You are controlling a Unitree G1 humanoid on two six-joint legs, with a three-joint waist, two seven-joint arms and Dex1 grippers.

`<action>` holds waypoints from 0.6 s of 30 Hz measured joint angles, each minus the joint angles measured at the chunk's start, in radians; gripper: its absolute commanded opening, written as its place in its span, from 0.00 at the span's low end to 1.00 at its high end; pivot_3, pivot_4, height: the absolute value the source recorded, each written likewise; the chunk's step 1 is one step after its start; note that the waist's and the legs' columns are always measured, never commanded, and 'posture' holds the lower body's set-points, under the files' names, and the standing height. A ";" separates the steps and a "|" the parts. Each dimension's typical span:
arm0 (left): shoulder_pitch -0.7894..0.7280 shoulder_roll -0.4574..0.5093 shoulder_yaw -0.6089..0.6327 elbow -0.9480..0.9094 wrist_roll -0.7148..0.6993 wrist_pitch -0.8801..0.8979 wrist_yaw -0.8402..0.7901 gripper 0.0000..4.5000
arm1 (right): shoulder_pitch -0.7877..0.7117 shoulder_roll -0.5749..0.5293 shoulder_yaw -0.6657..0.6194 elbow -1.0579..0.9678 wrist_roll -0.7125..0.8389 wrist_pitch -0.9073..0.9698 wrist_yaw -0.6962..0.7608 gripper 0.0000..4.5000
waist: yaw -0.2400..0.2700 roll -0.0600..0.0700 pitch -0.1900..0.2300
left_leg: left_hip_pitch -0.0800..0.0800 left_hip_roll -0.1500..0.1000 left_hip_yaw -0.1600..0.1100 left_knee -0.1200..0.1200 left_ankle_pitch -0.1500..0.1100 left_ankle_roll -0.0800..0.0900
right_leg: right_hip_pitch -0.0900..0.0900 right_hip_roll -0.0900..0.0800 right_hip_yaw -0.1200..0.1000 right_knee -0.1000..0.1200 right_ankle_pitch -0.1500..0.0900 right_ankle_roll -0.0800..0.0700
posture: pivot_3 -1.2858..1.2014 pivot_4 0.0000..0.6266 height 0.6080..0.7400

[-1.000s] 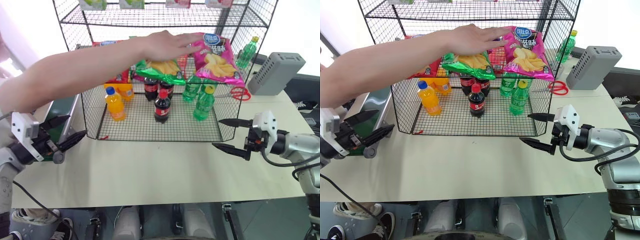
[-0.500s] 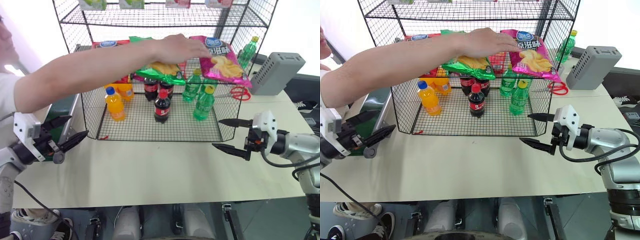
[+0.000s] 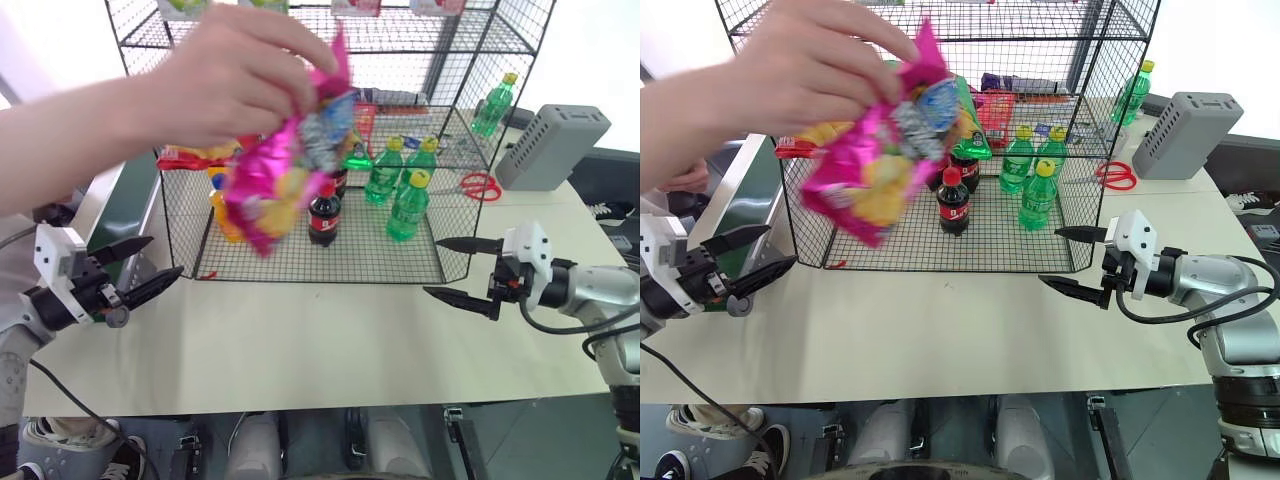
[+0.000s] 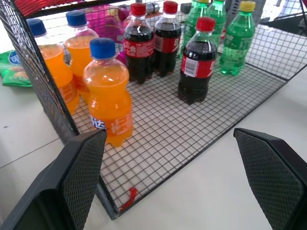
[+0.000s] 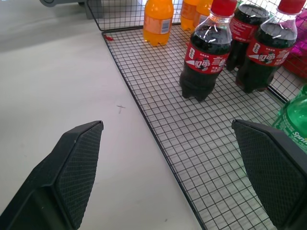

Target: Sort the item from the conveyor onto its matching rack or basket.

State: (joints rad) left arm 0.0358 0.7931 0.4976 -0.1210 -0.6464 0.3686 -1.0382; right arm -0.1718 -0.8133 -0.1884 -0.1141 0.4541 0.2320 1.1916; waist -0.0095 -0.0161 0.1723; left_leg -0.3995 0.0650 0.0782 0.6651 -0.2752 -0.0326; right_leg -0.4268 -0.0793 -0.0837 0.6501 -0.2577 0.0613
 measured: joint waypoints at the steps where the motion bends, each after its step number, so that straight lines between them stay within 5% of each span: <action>1: 0.002 0.000 0.001 -0.001 -0.009 0.009 -0.004 1.00 | -0.001 0.000 0.002 0.000 0.000 0.000 0.001 0.99 | 0.000 0.000 0.000 | 0.000 0.000 0.000 0.000 0.000 0.000 | 0.000 0.000 0.000 0.000 0.000 0.000 | 0.52 0.24 0.98; 18: 0.073 0.005 0.049 -0.051 -0.108 0.068 -0.064 1.00 | -0.041 0.002 0.034 0.011 0.000 0.003 0.001 0.99 | -0.001 0.000 0.000 | 0.000 0.000 0.000 0.000 0.000 0.000 | 0.000 0.000 0.000 0.000 0.000 0.000 | 0.52 0.24 0.98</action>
State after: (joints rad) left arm 0.1087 0.7977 0.5464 -0.1721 -0.7545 0.4368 -1.1026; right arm -0.2125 -0.8115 -0.1547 -0.1027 0.4542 0.2353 1.1925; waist -0.0103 -0.0161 0.1723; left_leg -0.3994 0.0650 0.0782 0.6651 -0.2752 -0.0326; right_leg -0.4267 -0.0795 -0.0837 0.6501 -0.2578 0.0613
